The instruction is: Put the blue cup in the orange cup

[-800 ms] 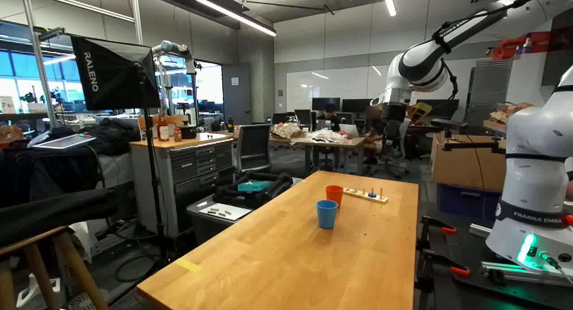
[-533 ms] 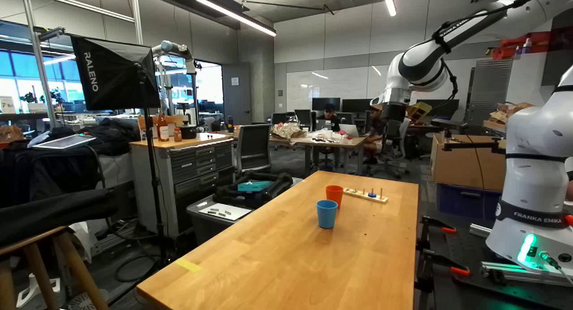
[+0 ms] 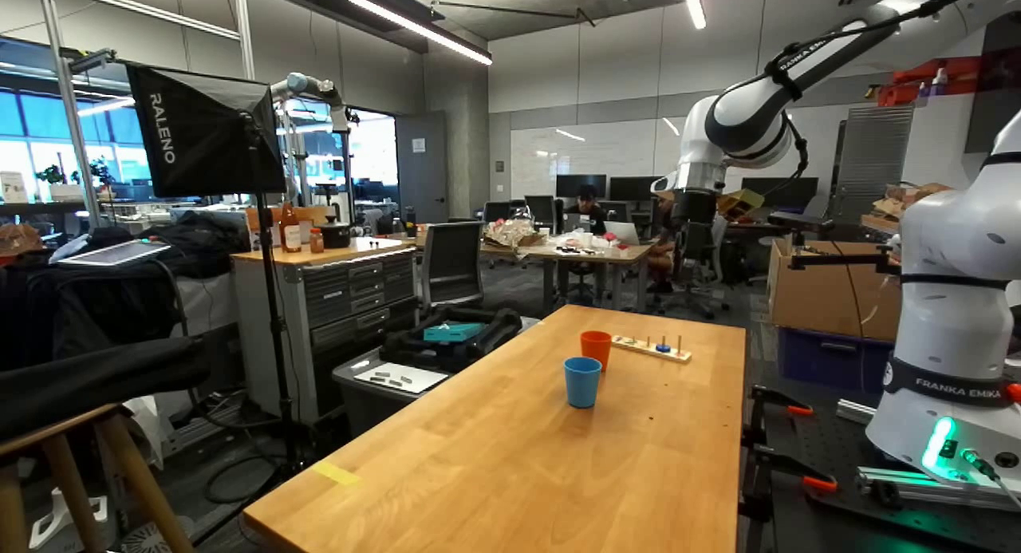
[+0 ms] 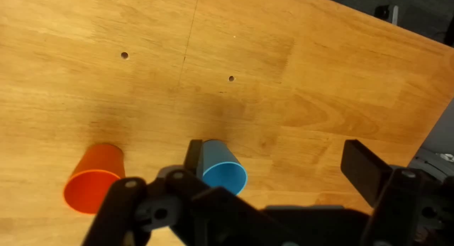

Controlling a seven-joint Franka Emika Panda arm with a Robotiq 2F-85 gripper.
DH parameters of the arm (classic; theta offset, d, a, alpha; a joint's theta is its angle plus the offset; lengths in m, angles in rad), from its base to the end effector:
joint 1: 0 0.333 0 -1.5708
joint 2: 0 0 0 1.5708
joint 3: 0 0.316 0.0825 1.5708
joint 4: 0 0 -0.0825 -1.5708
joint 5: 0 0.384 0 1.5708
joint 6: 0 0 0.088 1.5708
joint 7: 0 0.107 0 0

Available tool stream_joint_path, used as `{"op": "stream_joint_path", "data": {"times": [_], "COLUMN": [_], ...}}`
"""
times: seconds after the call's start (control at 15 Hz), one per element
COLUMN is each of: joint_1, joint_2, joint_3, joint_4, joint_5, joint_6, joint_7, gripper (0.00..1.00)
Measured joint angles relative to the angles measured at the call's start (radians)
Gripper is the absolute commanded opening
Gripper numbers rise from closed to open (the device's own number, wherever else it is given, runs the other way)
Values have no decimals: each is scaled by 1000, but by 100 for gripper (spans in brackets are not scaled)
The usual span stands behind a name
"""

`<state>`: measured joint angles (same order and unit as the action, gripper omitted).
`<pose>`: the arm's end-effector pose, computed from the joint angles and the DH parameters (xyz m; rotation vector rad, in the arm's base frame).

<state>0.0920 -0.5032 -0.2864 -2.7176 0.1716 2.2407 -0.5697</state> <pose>0.3635 -0.0596 0.3748 -2.8524 -0.4340 -0.1429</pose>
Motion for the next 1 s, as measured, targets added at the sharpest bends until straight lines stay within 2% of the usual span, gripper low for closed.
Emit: {"op": "stream_joint_path", "data": {"times": [0.27, 0.53, 0.8, 1.0], "joint_1": [100, 182, 184, 149], "joint_2": [87, 233, 415, 551], "joint_3": [94, 168, 212, 250], "joint_4": [-9, 16, 96, 170], "joint_5": [57, 90, 90, 88], "joint_6": [153, 313, 421, 482], "joint_7": [0, 0, 0, -1], "gripper": [100, 100, 100, 100]}}
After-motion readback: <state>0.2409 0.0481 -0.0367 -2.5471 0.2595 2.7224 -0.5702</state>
